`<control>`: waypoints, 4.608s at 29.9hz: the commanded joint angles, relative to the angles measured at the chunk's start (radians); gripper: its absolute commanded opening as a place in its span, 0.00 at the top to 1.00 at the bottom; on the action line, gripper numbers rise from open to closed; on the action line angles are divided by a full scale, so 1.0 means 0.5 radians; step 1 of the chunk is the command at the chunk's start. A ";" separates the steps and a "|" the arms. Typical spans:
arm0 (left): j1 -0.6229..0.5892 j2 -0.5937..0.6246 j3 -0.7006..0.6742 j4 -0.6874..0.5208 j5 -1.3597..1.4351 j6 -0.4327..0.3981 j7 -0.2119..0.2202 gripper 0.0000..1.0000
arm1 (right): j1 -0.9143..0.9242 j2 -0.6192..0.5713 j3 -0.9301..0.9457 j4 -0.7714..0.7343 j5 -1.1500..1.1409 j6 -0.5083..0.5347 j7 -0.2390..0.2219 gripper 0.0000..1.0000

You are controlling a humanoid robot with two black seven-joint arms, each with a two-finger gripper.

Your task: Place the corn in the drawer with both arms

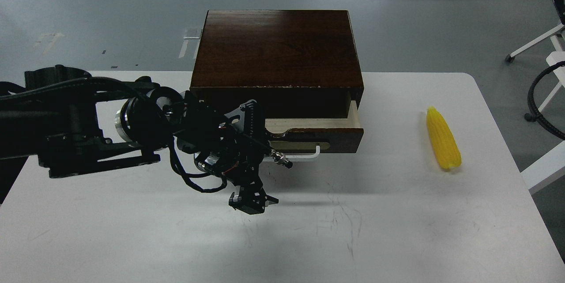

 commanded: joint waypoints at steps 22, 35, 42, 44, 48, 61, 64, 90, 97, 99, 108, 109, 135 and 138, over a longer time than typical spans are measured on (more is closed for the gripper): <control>-0.024 -0.015 0.001 -0.008 0.010 0.000 0.000 0.44 | 0.003 -0.012 0.000 0.000 0.000 0.000 0.000 0.00; -0.027 0.001 -0.008 0.002 0.007 0.000 0.006 0.37 | 0.006 -0.015 0.000 0.000 0.000 0.000 0.000 0.00; -0.027 0.010 -0.011 0.002 -0.002 0.000 0.009 0.12 | 0.006 -0.012 0.000 0.003 0.000 0.000 0.000 0.00; -0.027 0.016 -0.017 0.002 -0.011 0.000 0.009 0.09 | 0.006 -0.012 0.000 0.000 0.000 0.000 0.000 0.00; -0.027 0.016 -0.054 0.005 -0.027 0.000 0.009 0.03 | 0.006 -0.015 0.000 0.000 0.000 0.000 0.000 0.00; -0.027 0.019 -0.106 0.011 -0.067 0.000 0.015 0.03 | 0.003 -0.012 0.000 0.000 0.000 0.000 0.000 0.00; -0.030 0.022 -0.121 0.011 -0.067 0.000 0.015 0.03 | 0.006 -0.012 0.000 0.000 0.000 0.000 0.000 0.00; 0.096 0.084 -0.931 1.504 -3.213 0.000 -0.009 0.02 | 0.460 -0.304 -0.739 0.013 -0.920 0.000 0.110 0.00; 0.212 0.028 -0.947 1.833 -4.266 0.000 -0.012 0.02 | 0.733 -0.301 -1.129 0.031 -1.552 0.000 0.110 0.00; 0.261 0.001 -0.974 1.946 -4.465 0.000 -0.009 0.02 | 0.785 -0.295 -1.229 0.034 -1.629 0.000 0.110 0.00; 0.626 -0.100 -1.415 2.217 -4.635 0.000 0.000 0.02 | 0.822 -0.120 -1.669 0.153 -2.128 -0.002 0.169 0.00; 0.660 -0.097 -1.492 2.217 -4.635 0.000 0.006 0.02 | 0.816 -0.105 -1.714 0.245 -2.235 -0.099 0.166 0.00; 0.688 -0.002 -1.677 2.204 -4.662 0.000 0.006 0.02 | 0.295 0.137 -2.399 0.388 -2.632 -0.879 0.190 0.05; 0.688 -0.002 -1.677 2.204 -4.659 0.000 0.006 0.02 | 0.294 0.205 -2.451 0.289 -2.641 -0.879 0.190 0.05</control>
